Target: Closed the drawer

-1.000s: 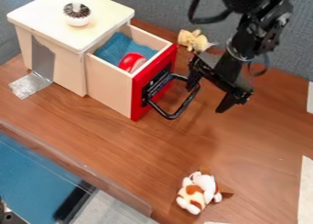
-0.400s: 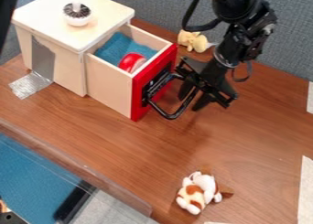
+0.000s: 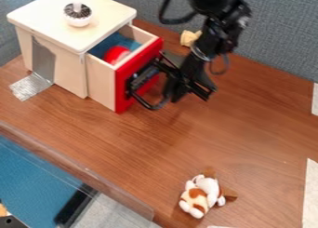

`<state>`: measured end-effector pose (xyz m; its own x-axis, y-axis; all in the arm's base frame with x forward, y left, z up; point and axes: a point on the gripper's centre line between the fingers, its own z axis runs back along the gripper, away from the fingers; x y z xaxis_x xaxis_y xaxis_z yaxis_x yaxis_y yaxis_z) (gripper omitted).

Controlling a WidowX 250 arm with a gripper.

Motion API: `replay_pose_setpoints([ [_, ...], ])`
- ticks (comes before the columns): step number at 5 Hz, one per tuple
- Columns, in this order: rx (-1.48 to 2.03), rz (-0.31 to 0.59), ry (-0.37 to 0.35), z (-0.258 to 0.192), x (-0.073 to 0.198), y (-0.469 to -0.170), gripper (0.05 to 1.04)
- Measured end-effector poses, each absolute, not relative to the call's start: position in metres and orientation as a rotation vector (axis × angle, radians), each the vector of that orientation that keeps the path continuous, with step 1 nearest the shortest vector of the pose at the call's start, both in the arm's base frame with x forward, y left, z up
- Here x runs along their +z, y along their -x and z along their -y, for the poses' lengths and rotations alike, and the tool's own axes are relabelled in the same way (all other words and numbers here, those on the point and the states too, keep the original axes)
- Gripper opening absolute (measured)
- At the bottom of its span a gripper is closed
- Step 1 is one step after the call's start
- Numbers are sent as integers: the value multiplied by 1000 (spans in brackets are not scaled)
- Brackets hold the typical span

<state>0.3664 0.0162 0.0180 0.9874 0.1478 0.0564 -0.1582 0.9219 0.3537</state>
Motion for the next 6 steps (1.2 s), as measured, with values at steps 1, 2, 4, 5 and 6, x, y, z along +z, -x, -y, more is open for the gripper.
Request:
replay_pose_setpoints([
  [1,191,31,-359,-33,26,-363,143],
  [2,200,23,-359,-38,26,-361,143],
  [4,195,18,-370,-40,26,-360,143],
  [5,215,18,-371,-47,28,-361,143],
  [6,246,11,-383,-59,33,-362,143],
])
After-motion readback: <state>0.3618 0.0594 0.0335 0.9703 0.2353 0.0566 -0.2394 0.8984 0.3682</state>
